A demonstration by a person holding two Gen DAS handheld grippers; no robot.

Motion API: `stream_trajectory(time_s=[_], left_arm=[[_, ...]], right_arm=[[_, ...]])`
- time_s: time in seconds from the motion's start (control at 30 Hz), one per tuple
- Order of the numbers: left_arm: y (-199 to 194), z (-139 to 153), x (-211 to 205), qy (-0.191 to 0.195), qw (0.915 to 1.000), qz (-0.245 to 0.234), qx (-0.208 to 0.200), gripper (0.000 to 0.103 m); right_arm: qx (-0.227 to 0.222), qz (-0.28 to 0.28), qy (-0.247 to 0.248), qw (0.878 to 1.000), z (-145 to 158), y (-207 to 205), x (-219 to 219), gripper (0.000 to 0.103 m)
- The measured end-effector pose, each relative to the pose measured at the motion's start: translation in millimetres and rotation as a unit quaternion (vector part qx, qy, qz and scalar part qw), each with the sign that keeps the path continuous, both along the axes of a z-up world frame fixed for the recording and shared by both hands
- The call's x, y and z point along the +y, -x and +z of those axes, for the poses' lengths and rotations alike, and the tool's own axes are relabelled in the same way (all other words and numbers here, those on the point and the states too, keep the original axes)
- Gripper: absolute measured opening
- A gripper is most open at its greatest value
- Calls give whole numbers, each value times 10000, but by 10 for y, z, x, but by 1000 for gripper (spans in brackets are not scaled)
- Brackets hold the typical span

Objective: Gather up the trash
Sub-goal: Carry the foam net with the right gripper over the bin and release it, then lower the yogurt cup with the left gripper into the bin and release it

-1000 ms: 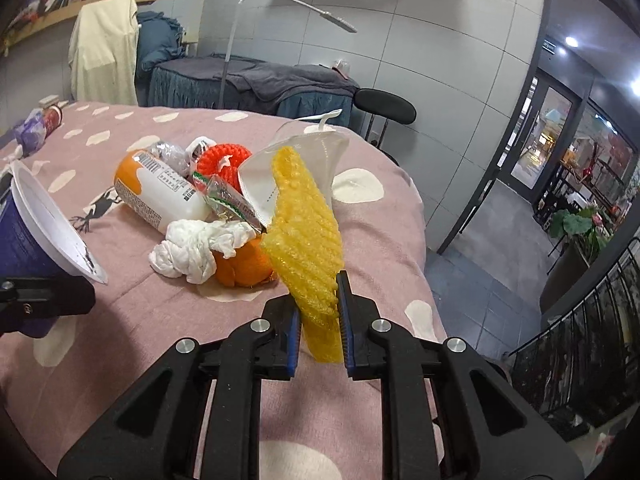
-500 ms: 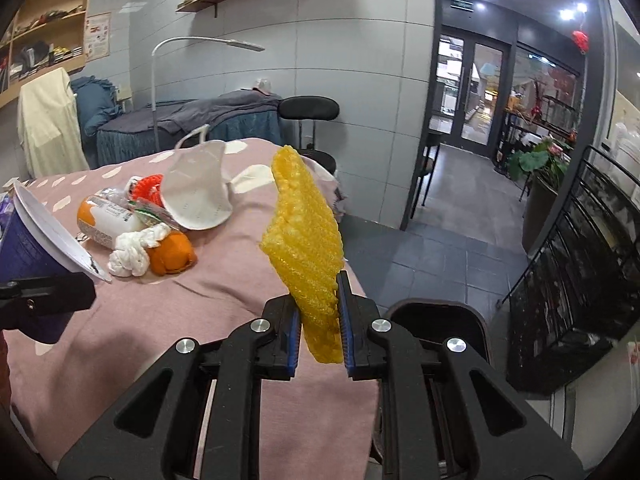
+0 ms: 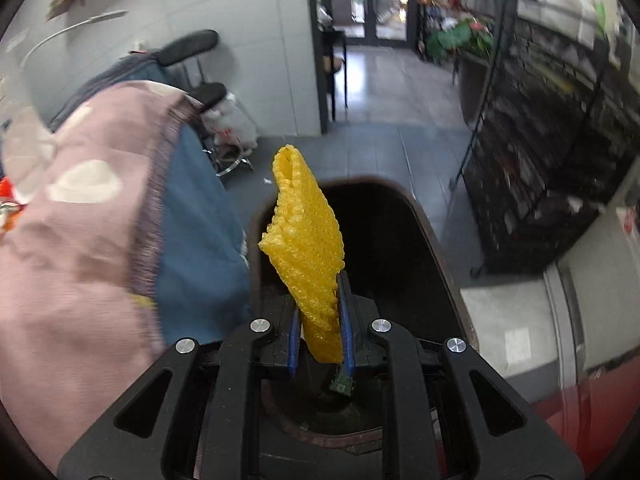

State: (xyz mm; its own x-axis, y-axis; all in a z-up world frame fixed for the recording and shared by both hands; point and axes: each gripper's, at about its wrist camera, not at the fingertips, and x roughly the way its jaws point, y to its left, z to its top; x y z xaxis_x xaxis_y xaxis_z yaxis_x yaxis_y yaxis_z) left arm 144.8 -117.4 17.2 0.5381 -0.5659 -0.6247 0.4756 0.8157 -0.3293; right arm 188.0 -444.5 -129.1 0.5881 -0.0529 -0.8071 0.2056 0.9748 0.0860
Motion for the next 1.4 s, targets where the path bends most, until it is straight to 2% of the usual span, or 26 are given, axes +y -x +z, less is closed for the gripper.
stream_trajectory(time_s=[0.23, 0.3, 0.33, 0.37, 0.43, 0.6, 0.87, 1.17, 1.4], left_arm=[[-27, -21, -122, -31, 9999, -89, 66, 68], [-39, -28, -139, -40, 9999, -87, 79, 68], [-39, -30, -143, -44, 9999, -91, 85, 68], [-43, -31, -153, -50, 9999, -93, 93, 68], [-53, -36, -162, -56, 9999, -98, 104, 68], [-77, -43, -194, -47, 9998, -129, 145, 68], [-168, -117, -373, -107, 9991, -337, 249, 68], [-366, -305, -900, -341, 9948, -829, 482, 68], [-649, -624, -1424, -701, 9857, -1157, 1003, 68]], right_arm=[[582, -369, -277, 9972, -579, -304, -268, 17], [677, -424, -315, 9963, -666, -341, -288, 22], [714, -456, -332, 9959, -704, -352, -298, 35], [715, -506, -323, 9956, -728, -354, -312, 60], [613, -644, -219, 9958, -720, -307, -332, 84], [530, -628, -311, 9961, -669, -165, -330, 84], [199, -675, -376, 9968, -429, 221, -253, 84], [-79, -833, -50, 9965, -125, 674, -298, 89], [-155, -1080, -113, 9940, -77, 984, -404, 89]])
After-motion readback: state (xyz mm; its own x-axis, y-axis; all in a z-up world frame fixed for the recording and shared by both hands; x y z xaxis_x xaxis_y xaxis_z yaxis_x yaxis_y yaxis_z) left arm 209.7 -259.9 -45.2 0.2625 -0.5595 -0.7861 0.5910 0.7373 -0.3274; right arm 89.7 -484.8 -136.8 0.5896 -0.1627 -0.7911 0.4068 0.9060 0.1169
